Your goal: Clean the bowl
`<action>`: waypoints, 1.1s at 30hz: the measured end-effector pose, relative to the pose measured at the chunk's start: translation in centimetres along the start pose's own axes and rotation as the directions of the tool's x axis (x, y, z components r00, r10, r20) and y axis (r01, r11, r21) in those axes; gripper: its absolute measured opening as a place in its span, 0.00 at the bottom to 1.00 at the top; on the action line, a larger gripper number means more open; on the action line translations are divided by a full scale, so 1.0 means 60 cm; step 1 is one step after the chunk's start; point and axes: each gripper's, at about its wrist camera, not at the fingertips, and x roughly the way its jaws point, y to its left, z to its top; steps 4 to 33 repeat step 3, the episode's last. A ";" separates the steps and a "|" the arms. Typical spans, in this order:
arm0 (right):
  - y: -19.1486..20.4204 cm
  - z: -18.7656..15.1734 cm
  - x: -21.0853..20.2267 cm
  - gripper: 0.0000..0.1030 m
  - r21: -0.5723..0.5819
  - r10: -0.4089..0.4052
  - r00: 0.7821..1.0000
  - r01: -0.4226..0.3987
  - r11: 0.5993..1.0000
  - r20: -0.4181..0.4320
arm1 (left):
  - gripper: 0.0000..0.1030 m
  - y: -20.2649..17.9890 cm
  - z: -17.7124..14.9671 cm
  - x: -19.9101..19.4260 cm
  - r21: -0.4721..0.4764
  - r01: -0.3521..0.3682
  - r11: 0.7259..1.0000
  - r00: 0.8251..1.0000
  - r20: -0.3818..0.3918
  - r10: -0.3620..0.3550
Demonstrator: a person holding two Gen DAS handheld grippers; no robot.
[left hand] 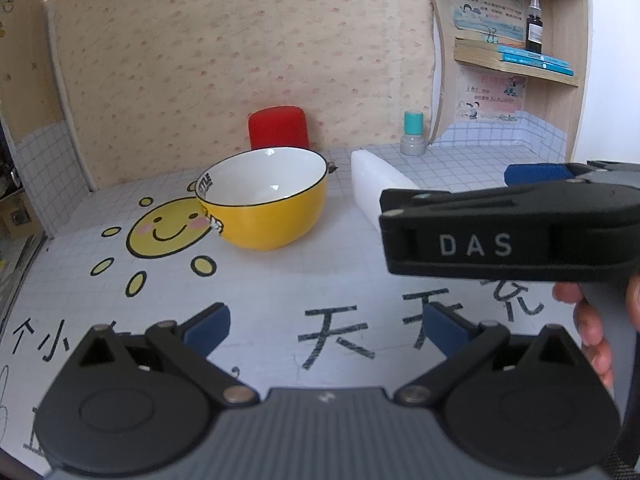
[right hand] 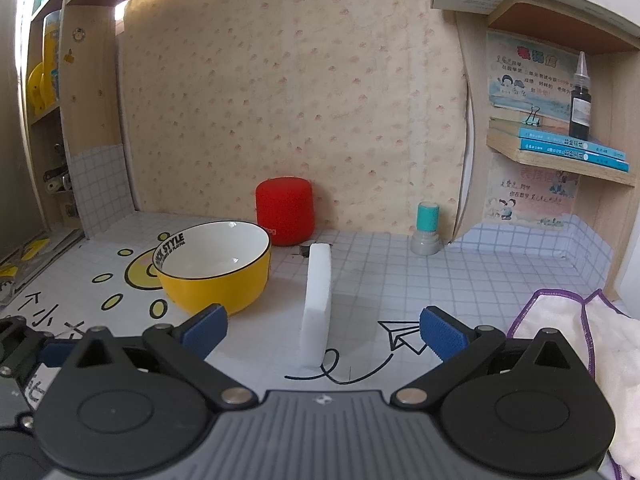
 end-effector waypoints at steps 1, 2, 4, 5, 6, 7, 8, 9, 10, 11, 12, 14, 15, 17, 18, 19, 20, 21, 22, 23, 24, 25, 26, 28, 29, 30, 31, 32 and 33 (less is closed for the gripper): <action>0.000 0.000 0.000 1.00 0.000 0.000 1.000 0.000 1.000 0.000 | 1.00 0.000 0.000 -0.001 0.002 -0.002 1.000 1.000 0.004 0.002; -0.001 0.000 0.000 1.00 0.000 0.000 1.000 0.000 1.000 0.000 | 1.00 -0.001 -0.001 -0.002 0.008 -0.001 1.000 1.000 0.009 0.001; -0.001 0.000 0.000 1.00 0.001 0.000 1.000 0.000 1.000 -0.001 | 1.00 -0.002 -0.001 -0.003 0.015 0.001 1.000 1.000 0.013 -0.002; -0.001 0.000 0.000 1.00 0.001 0.000 1.000 0.000 1.000 -0.001 | 1.00 -0.002 -0.001 -0.003 0.015 0.001 1.000 1.000 0.013 -0.002; -0.001 0.000 0.000 1.00 0.001 0.000 1.000 0.000 1.000 -0.001 | 1.00 -0.002 -0.001 -0.003 0.015 0.001 1.000 1.000 0.013 -0.002; -0.001 0.000 0.000 1.00 0.001 0.000 1.000 0.000 1.000 -0.001 | 1.00 -0.002 -0.001 -0.003 0.015 0.001 1.000 1.000 0.013 -0.002; -0.001 0.000 0.000 1.00 0.001 0.000 1.000 0.000 1.000 -0.001 | 1.00 -0.002 -0.001 -0.003 0.015 0.001 1.000 1.000 0.013 -0.002; -0.001 0.000 0.000 1.00 0.001 0.000 1.000 0.000 1.000 -0.001 | 1.00 -0.002 -0.001 -0.003 0.015 0.001 1.000 1.000 0.013 -0.002; -0.001 0.000 0.000 1.00 0.001 0.000 1.000 0.000 1.000 -0.001 | 1.00 -0.002 -0.001 -0.003 0.015 0.001 1.000 1.000 0.013 -0.002; -0.001 0.000 0.000 1.00 0.001 0.000 1.000 0.000 1.000 -0.001 | 1.00 -0.002 -0.001 -0.003 0.015 0.001 1.000 1.000 0.013 -0.002; -0.001 0.000 0.000 1.00 0.001 0.000 1.000 0.000 1.000 -0.001 | 1.00 -0.002 -0.001 -0.003 0.015 0.001 1.000 1.000 0.013 -0.002; -0.001 0.000 0.000 1.00 0.001 0.000 1.000 0.000 1.000 -0.001 | 1.00 -0.002 -0.001 -0.003 0.015 0.001 1.000 1.000 0.013 -0.002; -0.001 0.000 0.000 1.00 0.001 0.000 1.000 0.000 1.000 -0.001 | 1.00 -0.002 -0.001 -0.003 0.015 0.001 1.000 1.000 0.013 -0.002; -0.001 0.000 0.000 1.00 0.001 0.000 1.000 0.000 1.000 -0.001 | 1.00 -0.002 -0.001 -0.003 0.015 0.001 1.000 1.000 0.013 -0.002; -0.001 0.000 0.000 1.00 0.001 0.000 1.000 0.000 1.000 -0.001 | 1.00 -0.002 -0.001 -0.003 0.015 0.001 1.000 1.000 0.013 -0.002; -0.001 0.000 0.000 1.00 0.001 0.000 1.000 0.000 1.000 -0.001 | 1.00 -0.002 -0.001 -0.003 0.015 0.001 1.000 1.000 0.013 -0.002; -0.001 0.000 0.000 1.00 0.001 0.000 1.000 0.000 1.000 -0.001 | 1.00 -0.002 -0.001 -0.003 0.015 0.001 1.000 1.000 0.013 -0.002; -0.001 0.000 0.000 1.00 0.001 0.000 1.000 0.000 1.000 -0.001 | 1.00 -0.002 -0.001 -0.003 0.015 0.001 1.000 1.000 0.013 -0.002; -0.001 0.000 0.000 1.00 0.001 0.000 1.000 0.000 1.000 -0.001 | 1.00 -0.002 -0.001 -0.003 0.015 0.001 1.000 1.000 0.013 -0.002; -0.001 0.000 0.000 1.00 0.001 0.000 1.000 0.000 1.000 -0.001 | 1.00 -0.002 -0.001 -0.003 0.015 0.001 1.000 1.000 0.013 -0.002; -0.001 0.000 0.000 1.00 0.001 0.000 1.000 0.000 1.000 -0.001 | 1.00 -0.002 -0.001 -0.003 0.015 0.001 1.000 1.000 0.013 -0.002; -0.001 0.000 0.000 1.00 0.001 0.000 1.000 0.000 1.000 -0.001 | 1.00 -0.002 -0.001 -0.003 0.015 0.001 1.000 1.000 0.013 -0.002; -0.001 0.000 0.000 1.00 0.001 0.000 1.000 0.000 1.000 -0.001 | 1.00 -0.002 -0.001 -0.003 0.015 0.001 1.000 1.000 0.013 -0.002; -0.001 0.000 0.000 1.00 0.001 0.000 1.000 0.000 1.000 -0.001 | 1.00 -0.002 -0.001 -0.003 0.015 0.001 1.000 1.000 0.013 -0.002; -0.001 0.000 0.000 1.00 0.001 0.000 1.000 0.000 1.000 -0.001 | 1.00 -0.002 -0.001 -0.003 0.015 0.001 1.000 1.000 0.013 -0.002; -0.001 0.000 0.000 1.00 0.001 0.000 1.000 0.000 1.000 -0.001 | 1.00 -0.002 -0.001 -0.003 0.015 0.001 1.000 1.000 0.013 -0.002; -0.001 0.000 0.000 1.00 0.001 0.000 1.000 0.000 1.000 -0.001 | 1.00 -0.002 -0.001 -0.003 0.015 0.001 1.000 1.000 0.013 -0.002; -0.001 0.000 0.000 1.00 0.001 0.000 1.000 0.000 1.000 -0.001 | 1.00 -0.002 -0.001 -0.003 0.015 0.001 1.000 1.000 0.013 -0.002; -0.001 0.000 0.000 1.00 0.001 0.000 1.000 0.000 1.000 -0.001 | 1.00 -0.002 -0.001 -0.003 0.015 0.001 1.000 1.000 0.013 -0.002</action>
